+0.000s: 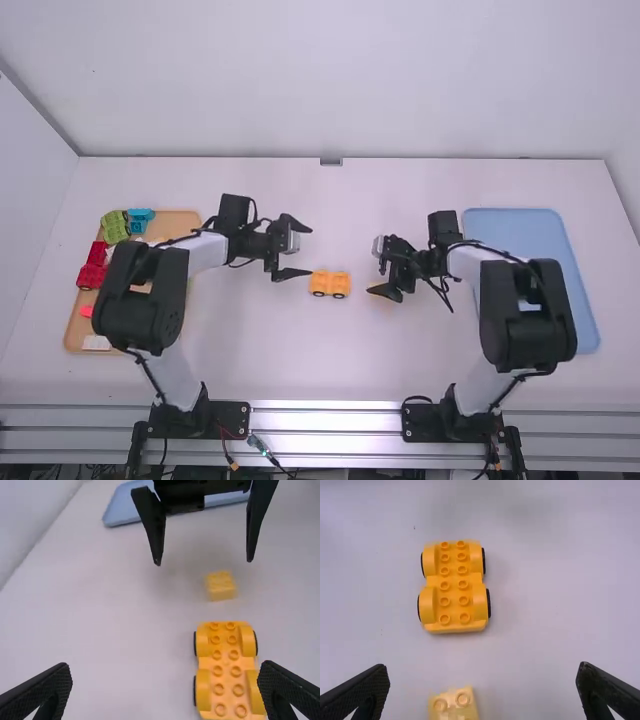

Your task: Assemble lego blocks to make yellow taxi

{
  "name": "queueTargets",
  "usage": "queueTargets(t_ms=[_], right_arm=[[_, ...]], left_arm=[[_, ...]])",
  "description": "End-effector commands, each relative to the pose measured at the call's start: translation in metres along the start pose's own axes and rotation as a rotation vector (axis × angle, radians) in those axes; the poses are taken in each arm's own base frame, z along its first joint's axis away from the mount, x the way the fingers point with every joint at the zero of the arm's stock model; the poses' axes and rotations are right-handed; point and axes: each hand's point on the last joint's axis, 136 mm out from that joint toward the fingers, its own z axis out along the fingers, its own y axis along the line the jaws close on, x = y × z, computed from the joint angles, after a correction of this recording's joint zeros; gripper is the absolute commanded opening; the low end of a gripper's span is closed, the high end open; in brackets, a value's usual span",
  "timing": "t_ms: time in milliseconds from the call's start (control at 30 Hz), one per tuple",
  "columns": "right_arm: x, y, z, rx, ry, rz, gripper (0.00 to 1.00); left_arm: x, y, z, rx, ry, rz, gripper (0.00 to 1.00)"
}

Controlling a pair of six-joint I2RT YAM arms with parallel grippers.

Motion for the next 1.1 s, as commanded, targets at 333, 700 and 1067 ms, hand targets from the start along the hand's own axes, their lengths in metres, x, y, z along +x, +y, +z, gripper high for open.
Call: queueTargets(t_ms=[333,700,1067], right_arm=[[0.04,0.004,0.01,-0.058,-0.14,-0.018,1.0],[0.054,0.009,0.018,-0.069,-0.151,-0.073,0.67],[0.06,0.008,0.019,-0.069,-0.115,-0.032,0.59]], left_arm=[[-0.017,-0.01,0.001,0.057,-0.105,-0.075,0.99],[-0.018,-0.008,0.001,0.054,-0.106,-0.113,0.99],[-0.009,-0.03,0.016,0.124,-0.085,-0.084,0.99]])
